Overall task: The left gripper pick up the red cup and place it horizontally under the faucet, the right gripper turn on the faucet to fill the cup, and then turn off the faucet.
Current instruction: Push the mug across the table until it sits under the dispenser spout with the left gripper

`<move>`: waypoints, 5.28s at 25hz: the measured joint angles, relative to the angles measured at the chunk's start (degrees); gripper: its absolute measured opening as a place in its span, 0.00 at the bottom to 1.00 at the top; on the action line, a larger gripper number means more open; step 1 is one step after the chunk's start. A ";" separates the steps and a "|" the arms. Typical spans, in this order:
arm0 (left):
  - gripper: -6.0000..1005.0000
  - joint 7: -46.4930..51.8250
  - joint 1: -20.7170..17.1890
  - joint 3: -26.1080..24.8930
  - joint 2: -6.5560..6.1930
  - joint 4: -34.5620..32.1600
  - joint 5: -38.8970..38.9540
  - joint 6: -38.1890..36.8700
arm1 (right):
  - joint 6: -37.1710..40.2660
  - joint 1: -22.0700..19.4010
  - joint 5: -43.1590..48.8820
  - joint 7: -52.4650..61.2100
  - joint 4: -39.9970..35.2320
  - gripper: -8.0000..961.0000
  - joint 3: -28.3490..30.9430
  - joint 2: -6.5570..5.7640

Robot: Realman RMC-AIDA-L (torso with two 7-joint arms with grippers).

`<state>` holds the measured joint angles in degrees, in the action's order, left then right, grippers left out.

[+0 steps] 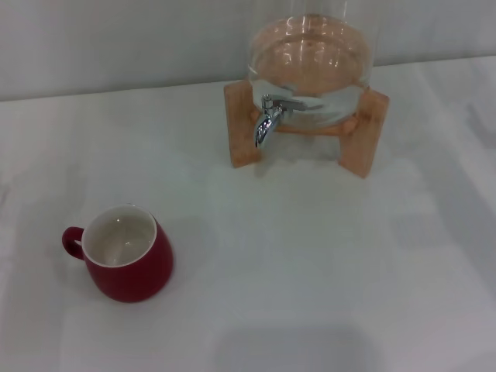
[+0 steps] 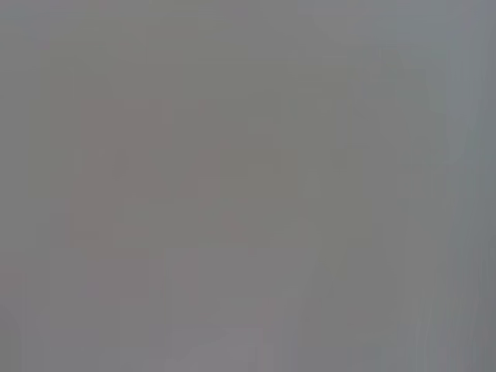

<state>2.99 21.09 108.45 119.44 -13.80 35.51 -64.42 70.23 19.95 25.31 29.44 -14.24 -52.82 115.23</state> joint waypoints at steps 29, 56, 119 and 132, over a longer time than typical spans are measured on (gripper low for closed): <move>0.88 -0.30 -1.61 3.24 0.11 0.00 -0.58 -0.31 | -0.01 0.00 0.00 0.00 0.27 0.90 -0.23 0.00; 0.88 -0.57 -7.96 9.06 0.07 0.71 -7.13 -3.64 | -0.01 0.18 0.55 0.09 3.75 0.90 -1.41 0.00; 0.88 -2.54 -12.23 16.58 -0.21 2.20 -15.79 -8.05 | -0.54 -0.44 0.71 0.09 5.18 0.90 -2.73 0.00; 0.88 -2.81 -10.63 16.68 -0.17 4.24 -16.25 -7.60 | -0.15 -0.54 0.70 0.09 5.32 0.90 -2.72 0.00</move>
<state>0.17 10.46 125.13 119.27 -9.56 19.25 -72.03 70.08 19.41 26.01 29.53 -8.92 -55.54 115.22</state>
